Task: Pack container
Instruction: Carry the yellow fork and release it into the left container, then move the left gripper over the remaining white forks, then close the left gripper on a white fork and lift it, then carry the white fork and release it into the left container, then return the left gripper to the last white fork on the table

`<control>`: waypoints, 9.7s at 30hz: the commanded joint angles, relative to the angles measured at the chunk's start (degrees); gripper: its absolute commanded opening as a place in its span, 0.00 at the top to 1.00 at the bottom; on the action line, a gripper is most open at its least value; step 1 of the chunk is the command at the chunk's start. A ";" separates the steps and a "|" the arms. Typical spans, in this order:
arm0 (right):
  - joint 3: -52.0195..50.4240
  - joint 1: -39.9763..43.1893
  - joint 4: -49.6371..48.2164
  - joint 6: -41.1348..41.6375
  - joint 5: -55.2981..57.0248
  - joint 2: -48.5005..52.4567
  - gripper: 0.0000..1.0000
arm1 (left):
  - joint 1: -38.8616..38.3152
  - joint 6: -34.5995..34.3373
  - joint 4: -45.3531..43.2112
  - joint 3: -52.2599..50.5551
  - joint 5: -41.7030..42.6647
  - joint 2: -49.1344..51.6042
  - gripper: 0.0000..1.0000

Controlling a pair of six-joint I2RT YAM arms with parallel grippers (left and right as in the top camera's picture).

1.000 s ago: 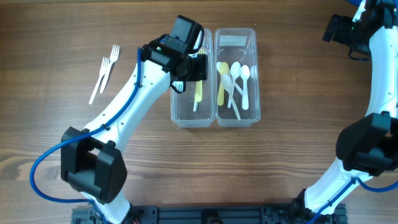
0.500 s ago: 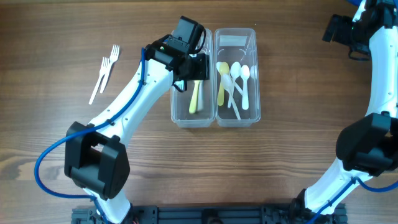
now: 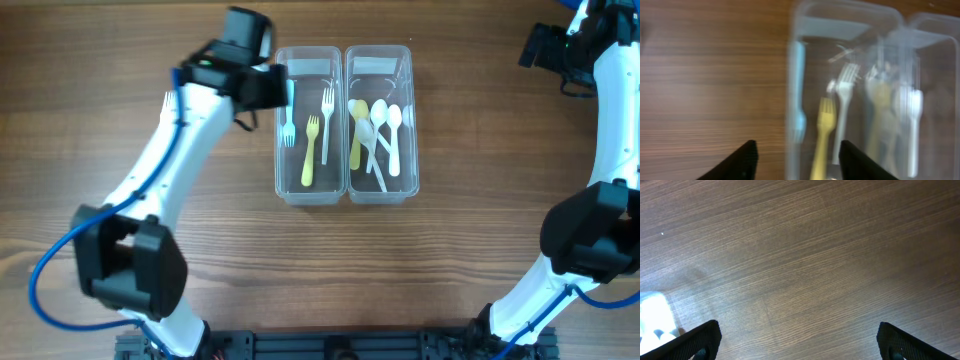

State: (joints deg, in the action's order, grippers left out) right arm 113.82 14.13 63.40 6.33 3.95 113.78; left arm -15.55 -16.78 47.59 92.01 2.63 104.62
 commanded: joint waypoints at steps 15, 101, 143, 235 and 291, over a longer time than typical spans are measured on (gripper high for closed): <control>0.81 -0.28 -0.17 -0.31 0.76 -0.37 0.00 | 19.37 15.74 0.37 1.20 -4.26 2.99 0.46; 0.81 -0.28 -0.17 -0.31 0.76 -0.37 0.00 | 21.68 25.38 -8.09 0.83 -2.40 21.73 0.49; 0.81 -0.28 -0.17 -0.31 0.76 -0.37 0.00 | 12.37 25.38 -6.49 0.83 -5.99 26.10 0.46; 0.81 -0.28 -0.17 -0.31 0.76 -0.37 0.00 | -0.79 -9.51 2.38 4.74 6.49 -2.89 0.96; 0.81 -0.28 -0.17 -0.31 0.76 -0.37 0.00 | 13.27 8.55 16.13 7.48 -12.35 -8.44 0.17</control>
State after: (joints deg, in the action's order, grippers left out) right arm 113.82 14.13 63.40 6.33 3.95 113.78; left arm -6.11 -12.40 63.11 99.61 -8.84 95.13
